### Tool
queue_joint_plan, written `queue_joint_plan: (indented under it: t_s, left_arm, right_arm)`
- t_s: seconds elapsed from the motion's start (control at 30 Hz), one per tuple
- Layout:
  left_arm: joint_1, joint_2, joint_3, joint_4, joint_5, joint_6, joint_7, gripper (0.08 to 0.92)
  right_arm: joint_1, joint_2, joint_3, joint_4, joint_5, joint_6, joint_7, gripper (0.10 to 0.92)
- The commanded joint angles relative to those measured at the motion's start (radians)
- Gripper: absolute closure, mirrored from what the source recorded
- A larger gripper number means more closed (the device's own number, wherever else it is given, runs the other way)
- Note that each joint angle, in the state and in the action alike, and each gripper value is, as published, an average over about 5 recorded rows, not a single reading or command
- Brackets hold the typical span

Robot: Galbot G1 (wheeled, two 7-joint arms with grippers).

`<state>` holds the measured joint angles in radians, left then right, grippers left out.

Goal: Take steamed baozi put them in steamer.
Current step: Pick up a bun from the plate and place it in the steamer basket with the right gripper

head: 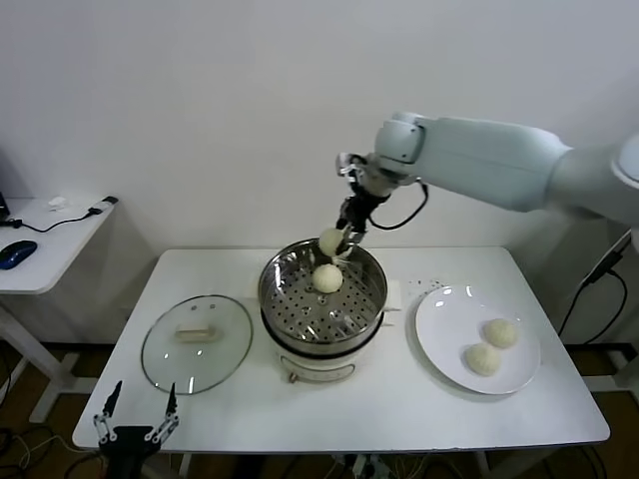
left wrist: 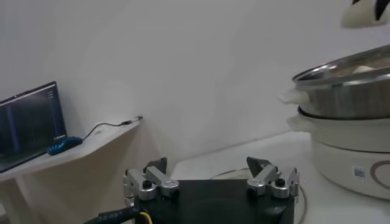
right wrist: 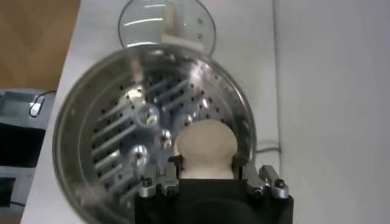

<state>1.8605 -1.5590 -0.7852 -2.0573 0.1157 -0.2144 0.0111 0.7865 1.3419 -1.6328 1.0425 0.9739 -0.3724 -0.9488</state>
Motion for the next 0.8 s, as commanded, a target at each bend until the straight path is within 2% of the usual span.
queue_joint_plan:
  t_s: [0.03, 0.67, 0.8]
  left_arm:
    - [0.000, 0.005, -0.002, 0.003, -0.003, 0.001, 0.001, 0.177]
    - [-0.012, 0.007, 0.002, 0.022, 0.001, 0.006, 0.002, 0.177]
    - [-0.012, 0.007, 0.002, 0.020, 0.001, 0.005, 0.002, 0.177]
  right_arm:
    - [-0.066, 0.157, -0.037, -0.009, 0.040, -0.035, 0.066, 0.474]
    - [-0.180, 0.175, -0.055, -0.050, 0.002, -0.048, 0.096, 0.473]
    - [-0.175, 0.171, -0.051, -0.048, 0.007, -0.050, 0.103, 0.433]
